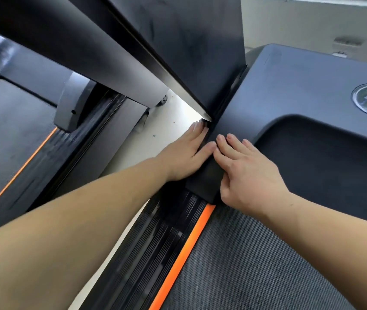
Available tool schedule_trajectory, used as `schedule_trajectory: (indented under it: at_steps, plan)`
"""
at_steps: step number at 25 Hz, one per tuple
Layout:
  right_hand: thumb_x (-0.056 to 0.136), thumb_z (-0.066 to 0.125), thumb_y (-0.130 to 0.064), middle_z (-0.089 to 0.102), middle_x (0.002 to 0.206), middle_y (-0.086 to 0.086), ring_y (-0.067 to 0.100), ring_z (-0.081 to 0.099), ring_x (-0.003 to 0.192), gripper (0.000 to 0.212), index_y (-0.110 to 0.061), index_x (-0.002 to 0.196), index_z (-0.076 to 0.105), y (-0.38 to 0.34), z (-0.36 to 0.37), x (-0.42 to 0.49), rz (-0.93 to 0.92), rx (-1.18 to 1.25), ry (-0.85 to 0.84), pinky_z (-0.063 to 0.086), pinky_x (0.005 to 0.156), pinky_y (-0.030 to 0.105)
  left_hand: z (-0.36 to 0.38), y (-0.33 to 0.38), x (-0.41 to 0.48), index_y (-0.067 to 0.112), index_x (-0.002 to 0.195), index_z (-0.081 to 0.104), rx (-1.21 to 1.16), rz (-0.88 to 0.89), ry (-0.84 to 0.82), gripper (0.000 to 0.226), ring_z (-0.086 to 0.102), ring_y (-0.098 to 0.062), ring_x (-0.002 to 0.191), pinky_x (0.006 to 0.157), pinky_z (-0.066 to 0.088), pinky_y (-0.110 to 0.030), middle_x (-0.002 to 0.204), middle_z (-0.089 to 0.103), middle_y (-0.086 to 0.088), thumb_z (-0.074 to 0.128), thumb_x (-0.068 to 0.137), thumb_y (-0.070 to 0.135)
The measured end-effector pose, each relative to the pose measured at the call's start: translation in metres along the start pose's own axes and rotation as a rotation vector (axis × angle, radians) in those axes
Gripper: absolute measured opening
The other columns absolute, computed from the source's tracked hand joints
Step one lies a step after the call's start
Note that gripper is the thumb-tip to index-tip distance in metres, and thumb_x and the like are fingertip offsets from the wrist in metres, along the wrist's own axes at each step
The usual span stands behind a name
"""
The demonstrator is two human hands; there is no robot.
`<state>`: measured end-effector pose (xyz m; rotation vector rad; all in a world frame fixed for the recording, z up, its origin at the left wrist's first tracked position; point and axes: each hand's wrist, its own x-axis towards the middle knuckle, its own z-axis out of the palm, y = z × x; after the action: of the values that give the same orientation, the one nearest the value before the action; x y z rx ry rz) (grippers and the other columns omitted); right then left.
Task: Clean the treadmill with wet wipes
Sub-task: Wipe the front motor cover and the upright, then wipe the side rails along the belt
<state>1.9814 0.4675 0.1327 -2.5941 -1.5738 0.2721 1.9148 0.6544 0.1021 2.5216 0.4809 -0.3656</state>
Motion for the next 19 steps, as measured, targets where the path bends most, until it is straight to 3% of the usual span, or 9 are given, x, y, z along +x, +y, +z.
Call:
schedule_trajectory:
  at_steps: [4,7,11,16,19]
  plan:
    - [0.086,0.023,-0.033,0.033,0.165,0.007,0.025,0.025,0.155,0.074,-0.010,0.153,0.045,0.004,0.001,-0.002,-0.005,0.007,-0.011,0.018,0.127,0.043,0.014,0.003,-0.004,0.020,0.162,-0.001,-0.054,-0.007,0.080,0.069,-0.015,-0.005,0.154,0.127,-0.003,-0.031,0.170,-0.012,0.004,0.020,0.107,0.054]
    - [0.097,0.032,-0.032,0.017,0.170,0.007,0.025,0.011,0.158,0.066,-0.011,0.160,0.031,0.005,-0.003,-0.002,-0.012,-0.029,-0.057,0.009,0.128,0.043,0.034,-0.006,-0.044,0.017,0.162,-0.008,0.123,-0.040,0.070,0.076,-0.023,-0.008,0.152,0.127,-0.005,-0.033,0.168,-0.022,0.000,0.018,0.105,0.059]
    - [0.098,0.035,-0.033,0.027,0.166,0.018,0.036,0.022,0.154,0.065,0.000,0.154,0.039,-0.007,0.000,-0.002,0.053,-0.111,-0.014,0.020,0.125,0.053,0.061,-0.004,-0.117,0.013,0.159,-0.018,0.305,-0.113,0.076,0.082,-0.031,-0.017,0.151,0.127,-0.004,-0.043,0.165,-0.029,-0.006,0.018,0.104,0.062]
    - [0.104,0.025,-0.038,-0.001,0.170,0.017,0.035,-0.003,0.157,0.069,-0.003,0.161,0.011,-0.016,0.002,-0.001,0.046,-0.151,-0.066,0.006,0.127,0.051,0.109,0.034,-0.195,0.012,0.156,-0.025,0.324,-0.207,0.014,0.088,-0.033,-0.022,0.150,0.126,-0.005,-0.049,0.162,-0.036,-0.008,0.018,0.102,0.066]
    - [0.103,0.028,-0.034,0.004,0.170,0.018,0.033,0.001,0.158,0.067,-0.002,0.161,0.017,-0.010,0.009,-0.008,0.013,-0.098,-0.013,0.008,0.127,0.051,0.121,0.045,-0.202,0.012,0.156,-0.026,0.329,-0.238,-0.002,0.089,-0.034,-0.022,0.149,0.126,-0.004,-0.049,0.161,-0.038,-0.007,0.020,0.102,0.067]
